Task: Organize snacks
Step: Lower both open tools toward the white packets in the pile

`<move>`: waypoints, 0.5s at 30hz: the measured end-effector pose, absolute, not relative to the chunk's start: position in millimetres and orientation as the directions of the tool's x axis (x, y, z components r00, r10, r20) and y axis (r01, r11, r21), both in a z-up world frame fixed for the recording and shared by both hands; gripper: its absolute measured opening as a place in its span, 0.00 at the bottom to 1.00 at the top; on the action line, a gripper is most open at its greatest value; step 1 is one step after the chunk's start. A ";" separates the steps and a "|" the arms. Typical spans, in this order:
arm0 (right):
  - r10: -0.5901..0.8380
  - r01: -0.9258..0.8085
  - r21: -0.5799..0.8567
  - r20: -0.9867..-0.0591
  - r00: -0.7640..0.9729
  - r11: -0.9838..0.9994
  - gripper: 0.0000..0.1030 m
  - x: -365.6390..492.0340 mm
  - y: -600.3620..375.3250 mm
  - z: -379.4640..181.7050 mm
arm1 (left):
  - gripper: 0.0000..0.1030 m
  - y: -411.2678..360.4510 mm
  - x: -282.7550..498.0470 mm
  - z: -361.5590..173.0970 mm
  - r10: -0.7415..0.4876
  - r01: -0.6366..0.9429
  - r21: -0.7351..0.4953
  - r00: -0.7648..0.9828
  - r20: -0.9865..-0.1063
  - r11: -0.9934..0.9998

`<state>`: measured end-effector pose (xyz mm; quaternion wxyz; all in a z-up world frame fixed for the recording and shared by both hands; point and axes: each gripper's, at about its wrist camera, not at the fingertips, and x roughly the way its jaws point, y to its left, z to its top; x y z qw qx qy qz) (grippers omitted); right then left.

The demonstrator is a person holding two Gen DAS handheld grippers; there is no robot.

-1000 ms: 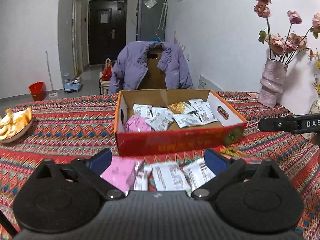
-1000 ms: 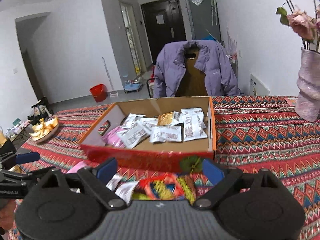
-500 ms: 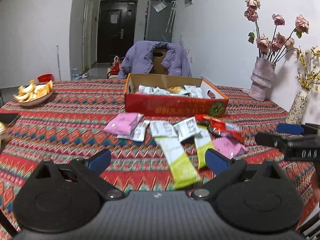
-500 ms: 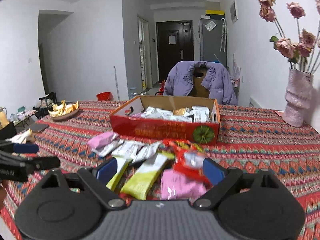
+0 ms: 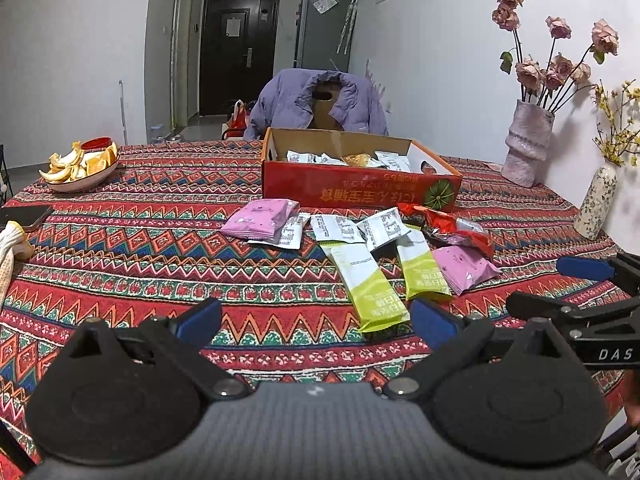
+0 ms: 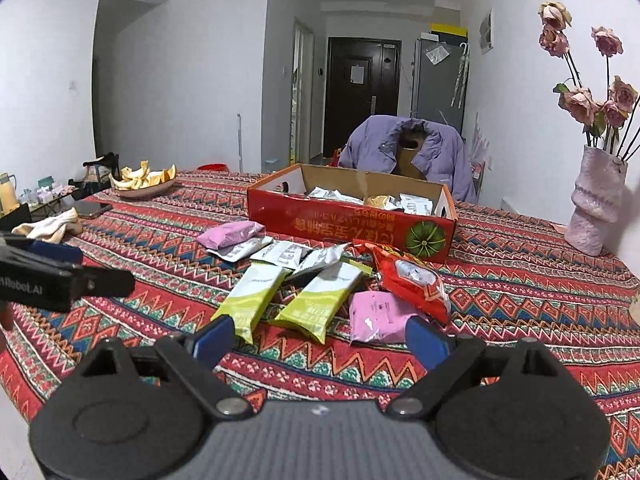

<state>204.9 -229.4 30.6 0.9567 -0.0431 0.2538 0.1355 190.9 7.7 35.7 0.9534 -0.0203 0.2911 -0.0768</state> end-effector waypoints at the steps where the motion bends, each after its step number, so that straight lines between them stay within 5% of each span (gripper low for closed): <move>1: 0.241 -0.283 -0.009 -0.496 0.834 0.959 0.89 207.0 -229.7 30.8 | 0.99 8.0 192.7 35.1 -0.160 0.135 -0.086 0.817 -0.554 0.987; 15: 0.266 -0.297 0.024 -0.518 0.813 0.955 0.87 255.9 -219.7 23.2 | 0.99 6.6 238.3 21.4 -0.171 0.157 -0.076 0.792 -0.585 0.985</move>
